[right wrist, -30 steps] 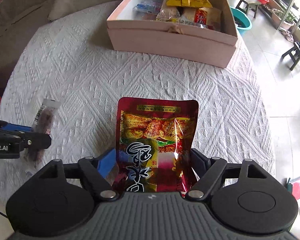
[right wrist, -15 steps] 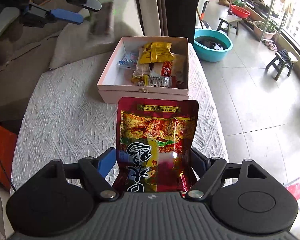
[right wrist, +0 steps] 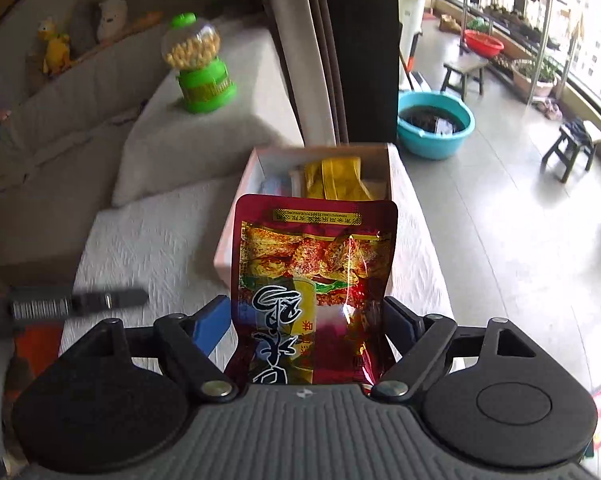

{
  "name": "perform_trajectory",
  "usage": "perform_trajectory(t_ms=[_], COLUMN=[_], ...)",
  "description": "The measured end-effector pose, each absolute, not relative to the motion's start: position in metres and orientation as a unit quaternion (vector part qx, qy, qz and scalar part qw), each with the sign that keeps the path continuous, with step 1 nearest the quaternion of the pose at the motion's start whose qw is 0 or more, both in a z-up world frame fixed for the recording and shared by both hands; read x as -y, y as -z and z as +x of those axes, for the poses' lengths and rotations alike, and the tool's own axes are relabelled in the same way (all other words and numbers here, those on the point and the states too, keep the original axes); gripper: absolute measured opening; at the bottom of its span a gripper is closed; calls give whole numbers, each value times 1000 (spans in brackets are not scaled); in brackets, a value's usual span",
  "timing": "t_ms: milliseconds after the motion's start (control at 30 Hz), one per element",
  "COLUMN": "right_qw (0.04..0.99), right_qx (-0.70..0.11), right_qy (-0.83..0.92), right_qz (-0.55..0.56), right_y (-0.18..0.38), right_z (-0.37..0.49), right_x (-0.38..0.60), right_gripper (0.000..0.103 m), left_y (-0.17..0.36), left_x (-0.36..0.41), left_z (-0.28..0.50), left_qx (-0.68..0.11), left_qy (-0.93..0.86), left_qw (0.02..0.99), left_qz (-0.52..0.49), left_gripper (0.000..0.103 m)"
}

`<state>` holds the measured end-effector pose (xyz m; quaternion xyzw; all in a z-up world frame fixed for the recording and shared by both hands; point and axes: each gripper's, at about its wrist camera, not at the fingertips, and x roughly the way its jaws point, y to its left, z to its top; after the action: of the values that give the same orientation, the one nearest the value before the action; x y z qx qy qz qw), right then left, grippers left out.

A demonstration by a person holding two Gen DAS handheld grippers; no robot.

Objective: Organize snacks

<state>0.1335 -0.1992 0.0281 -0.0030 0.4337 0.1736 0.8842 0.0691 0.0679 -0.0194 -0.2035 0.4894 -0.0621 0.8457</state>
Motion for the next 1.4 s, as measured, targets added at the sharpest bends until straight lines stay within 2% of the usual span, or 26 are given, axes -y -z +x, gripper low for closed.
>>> perform_trajectory(t_ms=[100, 267, 333, 733, 933, 1400], right_qw=[892, 877, 878, 849, 843, 834], right_qx=[-422, -445, -448, -513, -525, -537], right_qy=[-164, -176, -165, -125, -120, -126], right_qz=[11, 49, 42, -8, -1, -9], right_y=[-45, -41, -33, -8, -9, -5], right_z=[175, 198, 191, 92, 82, 77], right_x=[183, 189, 192, 208, 216, 215], right_gripper=[92, 92, 92, 92, 92, 92], left_y=[14, 9, 8, -9, -10, -10], left_x=[-59, -48, -46, -21, -5, -4], left_z=[65, 61, 60, 60, 58, 48], left_qx=[-490, -485, -485, -507, -520, -529], left_qy=[72, 81, 81, 91, 59, 55], left_qw=[849, 859, 860, 848, 848, 841], left_qz=[-185, -142, -137, -123, -80, -95], left_gripper=[21, 19, 14, 15, 15, 15])
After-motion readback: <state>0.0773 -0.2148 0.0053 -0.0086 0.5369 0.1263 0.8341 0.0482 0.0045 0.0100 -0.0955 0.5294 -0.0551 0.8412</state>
